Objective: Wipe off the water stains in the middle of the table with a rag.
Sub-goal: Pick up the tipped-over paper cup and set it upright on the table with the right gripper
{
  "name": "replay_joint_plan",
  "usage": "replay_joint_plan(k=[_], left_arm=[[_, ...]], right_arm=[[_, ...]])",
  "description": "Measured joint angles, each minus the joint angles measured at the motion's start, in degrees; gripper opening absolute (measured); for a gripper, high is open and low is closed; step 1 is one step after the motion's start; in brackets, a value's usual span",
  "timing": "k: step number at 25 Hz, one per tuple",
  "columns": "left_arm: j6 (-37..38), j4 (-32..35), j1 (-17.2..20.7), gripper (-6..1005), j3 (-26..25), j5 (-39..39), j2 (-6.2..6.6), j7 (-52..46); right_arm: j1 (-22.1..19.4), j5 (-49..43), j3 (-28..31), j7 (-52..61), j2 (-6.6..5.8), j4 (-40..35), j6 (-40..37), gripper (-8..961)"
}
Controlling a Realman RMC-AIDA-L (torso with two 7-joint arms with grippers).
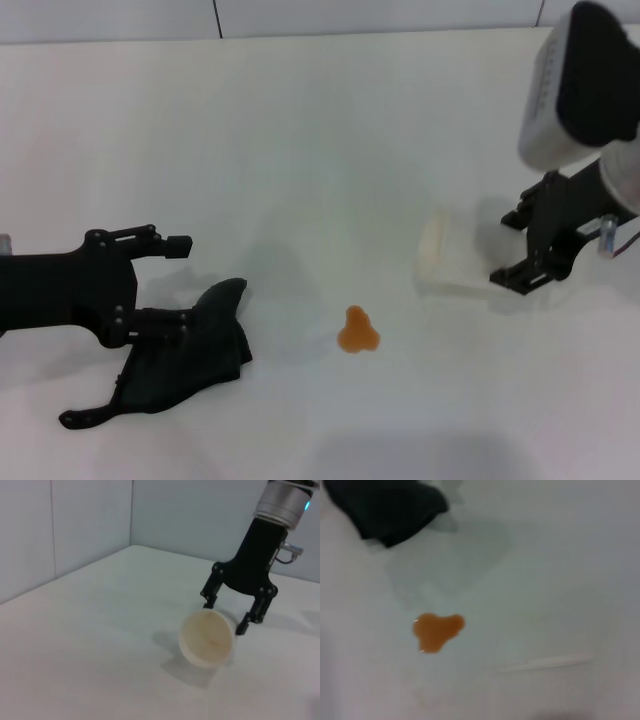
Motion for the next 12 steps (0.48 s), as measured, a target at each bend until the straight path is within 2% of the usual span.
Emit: replay_joint_plan(k=[6,12], left_arm=[[-0.1,0.0,-0.3,888,0.0,0.0,0.00,0.0],[-0.1,0.0,-0.4,888,0.0,0.0,0.04,0.0]], right_arm=[[-0.9,0.9,6.4,-1.4,-0.11,-0.6,0.3,675],[-3.7,7.4,13.2,-6.9,-0.11,-0.7,1.9,675]])
